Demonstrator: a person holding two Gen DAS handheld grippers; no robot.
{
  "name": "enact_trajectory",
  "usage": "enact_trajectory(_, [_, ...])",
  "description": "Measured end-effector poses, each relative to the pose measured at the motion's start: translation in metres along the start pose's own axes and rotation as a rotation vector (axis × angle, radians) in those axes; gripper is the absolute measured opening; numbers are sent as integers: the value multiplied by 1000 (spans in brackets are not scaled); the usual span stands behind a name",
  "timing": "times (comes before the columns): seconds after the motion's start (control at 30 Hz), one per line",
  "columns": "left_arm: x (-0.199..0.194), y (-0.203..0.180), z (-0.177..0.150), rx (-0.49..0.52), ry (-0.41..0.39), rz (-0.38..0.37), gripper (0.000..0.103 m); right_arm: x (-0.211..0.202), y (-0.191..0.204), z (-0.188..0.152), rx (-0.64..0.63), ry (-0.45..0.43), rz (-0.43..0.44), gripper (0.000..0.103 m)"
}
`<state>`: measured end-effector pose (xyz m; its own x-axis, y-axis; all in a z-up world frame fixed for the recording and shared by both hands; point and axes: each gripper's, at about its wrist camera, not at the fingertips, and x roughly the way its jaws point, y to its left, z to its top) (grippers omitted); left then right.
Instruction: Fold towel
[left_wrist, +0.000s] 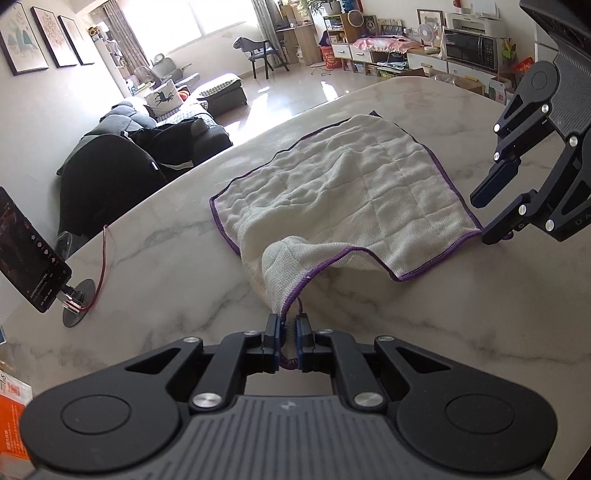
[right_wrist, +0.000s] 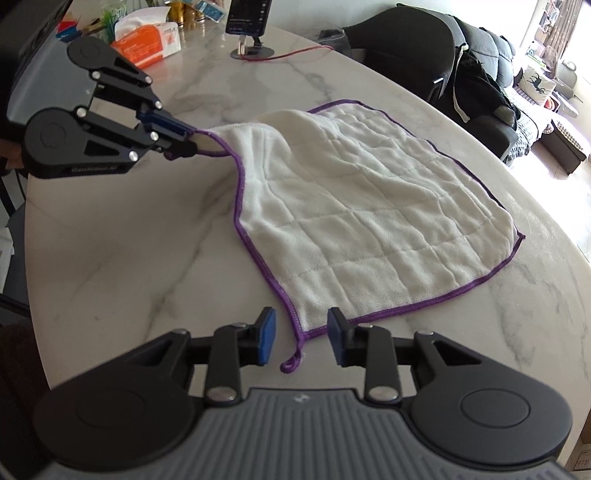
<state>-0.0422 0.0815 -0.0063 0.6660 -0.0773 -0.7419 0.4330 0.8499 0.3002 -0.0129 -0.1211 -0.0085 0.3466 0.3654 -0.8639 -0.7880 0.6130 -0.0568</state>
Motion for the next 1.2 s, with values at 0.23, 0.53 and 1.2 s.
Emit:
enact_trajectory(0.23, [0, 0, 0, 13, 10, -24, 8, 10, -10, 3, -14, 48, 18, 2])
enact_trajectory(0.53, [1, -13, -3, 116, 31, -103, 9, -21, -16, -11, -70, 85, -36, 2])
enact_trajectory(1.2, [14, -17, -3, 118, 37, -238, 58, -22, -40, -35, -44, 168, -118, 2])
